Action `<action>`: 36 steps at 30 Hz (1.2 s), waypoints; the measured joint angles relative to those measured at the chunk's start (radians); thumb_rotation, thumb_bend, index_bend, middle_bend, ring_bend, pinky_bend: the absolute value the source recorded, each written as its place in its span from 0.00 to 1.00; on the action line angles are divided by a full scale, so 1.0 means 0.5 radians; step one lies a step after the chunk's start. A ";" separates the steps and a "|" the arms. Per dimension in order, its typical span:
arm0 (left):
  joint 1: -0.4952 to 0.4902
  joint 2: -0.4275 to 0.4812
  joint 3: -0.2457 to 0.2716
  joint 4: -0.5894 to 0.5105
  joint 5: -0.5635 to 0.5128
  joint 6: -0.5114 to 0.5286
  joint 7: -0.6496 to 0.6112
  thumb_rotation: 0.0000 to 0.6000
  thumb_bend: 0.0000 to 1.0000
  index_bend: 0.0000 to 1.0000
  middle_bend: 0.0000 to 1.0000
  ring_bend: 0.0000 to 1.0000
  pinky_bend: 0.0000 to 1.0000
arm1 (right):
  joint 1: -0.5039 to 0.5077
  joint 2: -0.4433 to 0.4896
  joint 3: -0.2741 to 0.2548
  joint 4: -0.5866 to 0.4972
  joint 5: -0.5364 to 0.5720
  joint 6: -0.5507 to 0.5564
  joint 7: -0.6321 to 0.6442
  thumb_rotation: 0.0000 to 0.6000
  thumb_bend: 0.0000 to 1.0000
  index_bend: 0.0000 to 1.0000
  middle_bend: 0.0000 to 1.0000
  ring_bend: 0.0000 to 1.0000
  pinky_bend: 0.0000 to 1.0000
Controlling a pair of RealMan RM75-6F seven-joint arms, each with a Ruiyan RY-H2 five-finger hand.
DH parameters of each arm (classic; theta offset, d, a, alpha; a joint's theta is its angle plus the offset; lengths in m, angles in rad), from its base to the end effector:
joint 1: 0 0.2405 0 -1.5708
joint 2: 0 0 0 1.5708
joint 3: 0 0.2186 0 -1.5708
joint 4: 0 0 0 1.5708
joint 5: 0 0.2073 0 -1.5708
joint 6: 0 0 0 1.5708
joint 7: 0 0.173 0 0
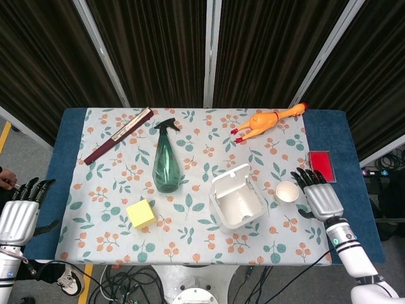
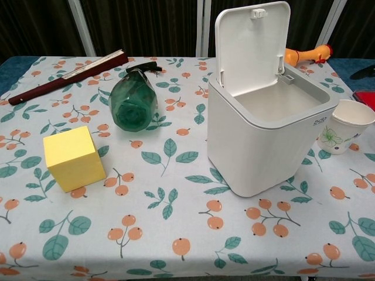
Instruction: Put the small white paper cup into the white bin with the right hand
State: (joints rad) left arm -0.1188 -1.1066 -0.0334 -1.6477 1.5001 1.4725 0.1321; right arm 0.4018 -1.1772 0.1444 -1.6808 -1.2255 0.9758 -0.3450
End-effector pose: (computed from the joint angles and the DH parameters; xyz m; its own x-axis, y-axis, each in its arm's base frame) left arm -0.2655 0.2121 0.1405 0.4944 0.0146 0.8691 0.8686 -0.0443 -0.4934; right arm -0.2295 -0.2906 0.0667 0.5442 -0.3020 0.7827 -0.8388 -0.1785 0.5143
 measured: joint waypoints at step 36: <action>-0.011 0.025 0.009 -0.025 -0.108 -0.117 0.051 1.00 0.10 0.12 0.18 0.09 0.18 | 0.112 -0.018 -0.077 0.037 -0.191 0.162 0.251 1.00 0.25 0.41 0.44 0.38 0.62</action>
State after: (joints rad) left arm -0.1242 -1.0938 -0.0291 -1.6601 1.4463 1.4138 0.1575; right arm 0.4580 -1.1861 0.1058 -1.6622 -1.3211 1.0566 -0.2195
